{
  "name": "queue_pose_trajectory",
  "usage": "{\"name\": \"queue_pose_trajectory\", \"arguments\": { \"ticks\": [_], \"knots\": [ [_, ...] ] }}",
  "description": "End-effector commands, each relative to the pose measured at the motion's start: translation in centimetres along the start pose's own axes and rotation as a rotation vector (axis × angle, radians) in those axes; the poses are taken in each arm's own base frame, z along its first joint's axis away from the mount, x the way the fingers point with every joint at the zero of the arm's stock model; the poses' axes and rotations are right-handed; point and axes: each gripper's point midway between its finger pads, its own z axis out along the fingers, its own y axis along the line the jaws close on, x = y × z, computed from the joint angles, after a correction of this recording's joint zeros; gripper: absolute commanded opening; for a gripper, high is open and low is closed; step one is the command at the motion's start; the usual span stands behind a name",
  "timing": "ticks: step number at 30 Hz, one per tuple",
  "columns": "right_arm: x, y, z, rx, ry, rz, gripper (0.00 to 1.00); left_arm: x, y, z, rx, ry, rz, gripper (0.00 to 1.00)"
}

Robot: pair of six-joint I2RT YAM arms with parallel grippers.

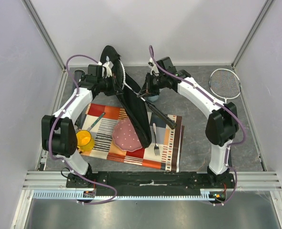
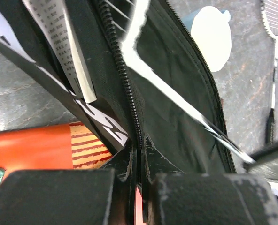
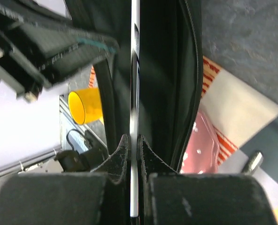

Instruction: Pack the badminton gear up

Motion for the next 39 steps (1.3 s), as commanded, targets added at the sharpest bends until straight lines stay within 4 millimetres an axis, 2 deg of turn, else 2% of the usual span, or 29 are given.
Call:
{"name": "queue_pose_trajectory", "arguments": {
  "ticks": [1,2,3,6,10,13,14,15,17,19,20,22,23,24,27,29,30,32,34,35,37,38,39],
  "knots": [
    [-4.7,3.8,1.6,-0.058,-0.17,-0.045,0.0,-2.1,-4.7,-2.4,0.198,-0.082,0.025,0.02],
    [-4.9,4.5,2.0,-0.06,-0.188,-0.057,0.0,-2.1,-4.8,-2.5,0.21,-0.082,0.025,0.02],
    [-5.9,4.7,2.4,-0.043,-0.224,-0.061,0.0,-1.9,-5.3,-2.7,0.243,-0.072,0.028,0.02],
    [-6.1,5.8,4.0,-0.089,-0.201,-0.056,0.0,-1.5,-6.2,-3.2,0.295,-0.055,0.04,0.02],
    [-6.1,6.9,5.2,-0.114,-0.193,-0.048,0.0,-1.8,-6.7,-4.0,0.313,-0.067,0.078,0.02],
    [-7.0,6.7,6.5,-0.112,-0.203,-0.043,0.0,-1.6,-7.4,-4.6,0.347,-0.071,0.09,0.02],
    [-7.1,6.1,7.5,-0.102,-0.198,-0.039,0.0,-1.7,-7.6,-4.8,0.361,-0.082,0.097,0.02],
    [-7.3,6.4,7.6,-0.104,-0.206,-0.05,0.0,-1.6,-8.2,-5.2,0.395,-0.082,0.103,0.02],
    [-7.3,6.4,7.7,-0.088,-0.222,-0.052,0.0,-1.0,-8.3,-5.1,0.416,-0.068,0.098,0.02],
    [-7.2,5.6,7.5,-0.035,-0.243,-0.037,0.0,-1.0,-8.1,-5.0,0.399,-0.063,0.089,0.02],
    [-7.9,5.4,6.5,0.013,-0.295,-0.035,0.0,-1.0,-7.9,-4.9,0.392,-0.065,0.085,0.02],
    [-7.7,5.2,6.0,0.058,-0.326,-0.079,0.0,-1.3,-8.1,-4.7,0.403,-0.071,0.074,0.02],
    [-8.4,5.1,5.1,0.099,-0.377,-0.1,0.0,-1.3,-8.2,-4.6,0.415,-0.07,0.069,0.02],
    [-8.3,4.7,4.9,0.129,-0.389,-0.113,0.0,-1.5,-8.9,-4.8,0.453,-0.069,0.055,0.02],
    [-7.5,4.7,3.5,0.152,-0.391,-0.167,0.0,-1.9,-9.4,-5.1,0.471,-0.088,0.034,0.02],
    [-6.8,5.2,2.5,0.128,-0.384,-0.219,0.0,-2.5,-10.4,-6.9,0.488,-0.141,0.06,0.02],
    [-6.2,5.9,2.3,0.095,-0.358,-0.242,0.0,-2.3,-10.3,-7.1,0.472,-0.165,0.061,0.02],
    [-5.8,6.8,1.0,0.076,-0.352,-0.274,0.0,-3.0,-12.3,-9.6,0.506,-0.249,0.115,0.02],
    [-5.9,7.4,-0.5,0.076,-0.386,-0.281,0.0,-2.9,-14.3,-11.0,0.564,-0.261,0.132,0.02],
    [-6.2,8.5,-2.4,0.064,-0.423,-0.289,0.0,-2.3,-16.1,-11.4,0.606,-0.239,0.148,0.02],
    [-6.9,8.9,-4.6,0.091,-0.487,-0.296,0.0,-2.5,-19.1,-12.8,0.664,-0.245,0.204,0.02],
    [-7.0,9.5,-6.6,0.096,-0.524,-0.299,0.0,-1.3,-21.0,-12.9,0.693,-0.206,0.217,0.02],
    [-7.0,9.5,-7.7,0.11,-0.544,-0.312,0.0,-1.7,-22.5,-13.1,0.717,-0.21,0.227,0.02]
  ]
}}
